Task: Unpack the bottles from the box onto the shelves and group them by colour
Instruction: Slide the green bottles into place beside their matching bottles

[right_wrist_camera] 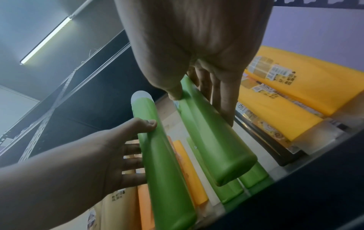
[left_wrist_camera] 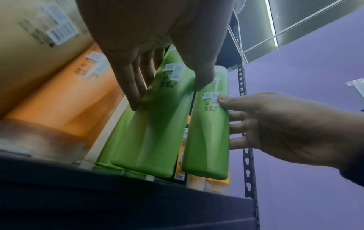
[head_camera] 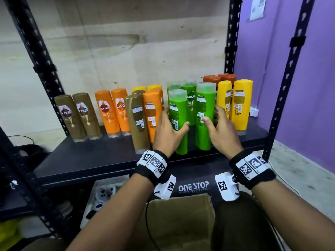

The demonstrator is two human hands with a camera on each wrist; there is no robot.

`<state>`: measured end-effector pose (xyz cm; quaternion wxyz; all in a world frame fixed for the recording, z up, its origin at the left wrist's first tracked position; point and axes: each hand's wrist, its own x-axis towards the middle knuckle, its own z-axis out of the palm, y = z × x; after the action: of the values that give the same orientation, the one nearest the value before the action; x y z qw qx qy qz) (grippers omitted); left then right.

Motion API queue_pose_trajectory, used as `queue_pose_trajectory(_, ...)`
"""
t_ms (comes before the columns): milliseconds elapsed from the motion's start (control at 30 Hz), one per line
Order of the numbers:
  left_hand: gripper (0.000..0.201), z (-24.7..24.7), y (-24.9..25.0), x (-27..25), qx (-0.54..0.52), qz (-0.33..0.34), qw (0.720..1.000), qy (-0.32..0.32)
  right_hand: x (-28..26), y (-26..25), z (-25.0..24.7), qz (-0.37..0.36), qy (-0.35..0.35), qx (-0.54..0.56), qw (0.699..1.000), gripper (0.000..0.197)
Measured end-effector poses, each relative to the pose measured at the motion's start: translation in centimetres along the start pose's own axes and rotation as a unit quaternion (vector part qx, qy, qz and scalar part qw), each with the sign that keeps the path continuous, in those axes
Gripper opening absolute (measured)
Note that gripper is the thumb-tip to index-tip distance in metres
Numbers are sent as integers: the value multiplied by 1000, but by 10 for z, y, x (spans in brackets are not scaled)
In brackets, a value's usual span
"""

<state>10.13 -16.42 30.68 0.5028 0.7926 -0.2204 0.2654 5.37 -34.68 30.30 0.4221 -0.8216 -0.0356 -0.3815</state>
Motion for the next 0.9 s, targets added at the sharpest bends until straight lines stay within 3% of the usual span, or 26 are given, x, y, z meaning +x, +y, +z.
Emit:
queue_pose_trajectory(267,75,28,-8,13,-1,-3,1000,11,9,23,10,12,0,-2,1000,51)
queue_pose_trajectory(700,77,54,-33,27,-38,-15,999,27,21,50,35,-43,29,27,998,54)
queue_pose_trajectory(800,75,62,-39,23,-45,-24,998,34,20,56,36,-20,3,53,998,55)
queue_pose_trajectory(900,77,71,-46,12,-26,-42,999,0,19,59,37,32,-59,114,991,55)
